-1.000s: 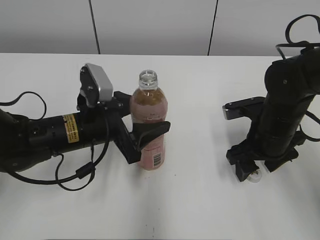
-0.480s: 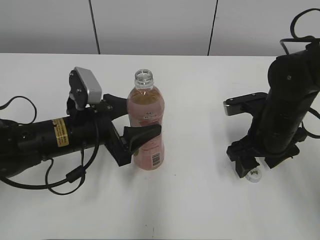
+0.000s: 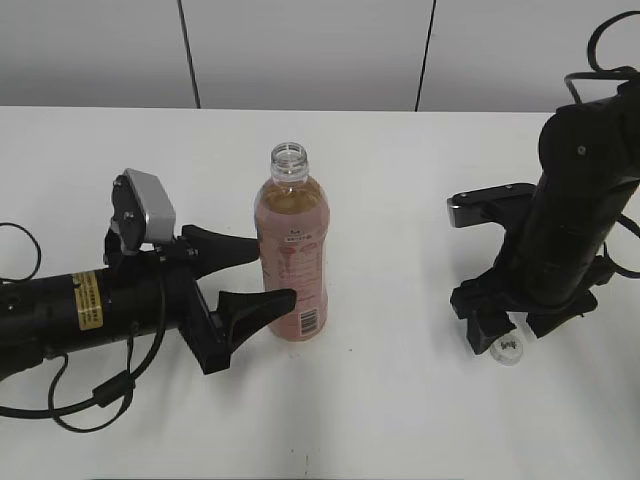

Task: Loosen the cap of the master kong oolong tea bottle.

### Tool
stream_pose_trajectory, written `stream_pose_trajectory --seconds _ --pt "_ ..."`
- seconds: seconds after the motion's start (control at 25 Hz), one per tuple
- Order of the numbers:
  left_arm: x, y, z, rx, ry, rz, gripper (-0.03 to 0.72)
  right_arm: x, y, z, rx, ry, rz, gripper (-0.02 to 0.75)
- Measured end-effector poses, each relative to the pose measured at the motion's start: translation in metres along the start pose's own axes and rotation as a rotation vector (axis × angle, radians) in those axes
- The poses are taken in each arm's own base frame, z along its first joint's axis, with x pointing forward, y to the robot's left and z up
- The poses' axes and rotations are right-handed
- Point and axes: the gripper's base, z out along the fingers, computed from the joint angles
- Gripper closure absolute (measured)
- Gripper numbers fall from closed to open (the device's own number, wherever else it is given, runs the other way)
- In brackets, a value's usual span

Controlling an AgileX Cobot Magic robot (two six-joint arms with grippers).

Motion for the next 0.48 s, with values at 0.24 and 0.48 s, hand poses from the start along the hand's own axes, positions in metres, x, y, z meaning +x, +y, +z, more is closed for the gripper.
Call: stream_pose_trajectory --seconds 0.24,0.48 --pt "-0.007 -0.008 -0.009 0.013 0.000 0.019 0.167 0.004 0.001 -0.005 -0.011 0.025 0.010 0.162" --pt "-0.041 -0.002 -0.026 -0.085 0.014 0.134 0.171 0.005 0.003 -0.028 -0.026 -0.042 0.019 0.162"
